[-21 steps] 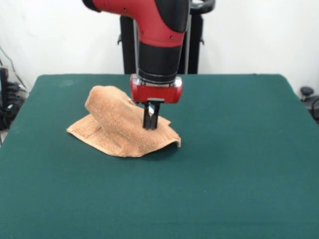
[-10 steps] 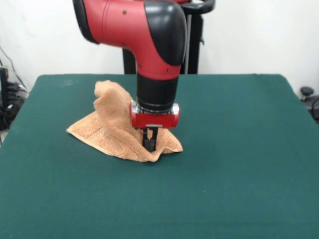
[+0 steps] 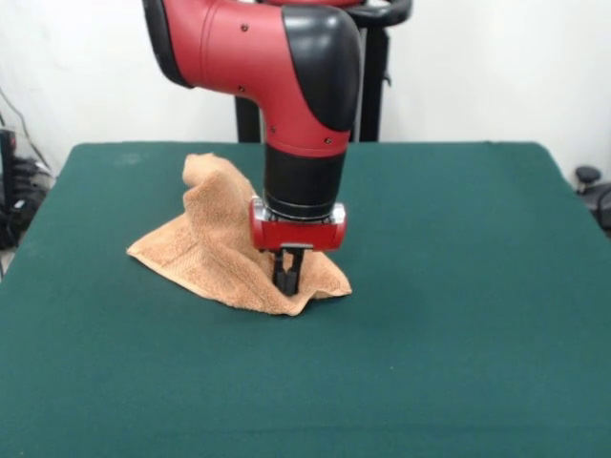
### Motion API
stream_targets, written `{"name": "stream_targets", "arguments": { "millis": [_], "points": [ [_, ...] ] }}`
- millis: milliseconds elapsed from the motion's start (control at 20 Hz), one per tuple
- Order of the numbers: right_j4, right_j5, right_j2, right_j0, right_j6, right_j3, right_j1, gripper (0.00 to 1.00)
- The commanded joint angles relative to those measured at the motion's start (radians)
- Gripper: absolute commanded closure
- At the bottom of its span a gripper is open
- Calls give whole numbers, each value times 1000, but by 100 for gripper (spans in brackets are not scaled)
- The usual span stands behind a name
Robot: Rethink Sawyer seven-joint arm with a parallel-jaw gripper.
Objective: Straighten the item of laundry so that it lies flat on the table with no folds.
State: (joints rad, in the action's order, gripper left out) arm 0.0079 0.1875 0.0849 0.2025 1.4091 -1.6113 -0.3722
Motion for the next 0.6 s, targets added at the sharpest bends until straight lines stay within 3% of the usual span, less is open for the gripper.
{"name": "stream_targets", "arguments": {
  "millis": [50, 600],
  "points": [
    [103, -83, -115, -69, 276, 74, 148, 100],
    [296, -109, -120, -174, 372, 86, 164, 100]
  ]
}}
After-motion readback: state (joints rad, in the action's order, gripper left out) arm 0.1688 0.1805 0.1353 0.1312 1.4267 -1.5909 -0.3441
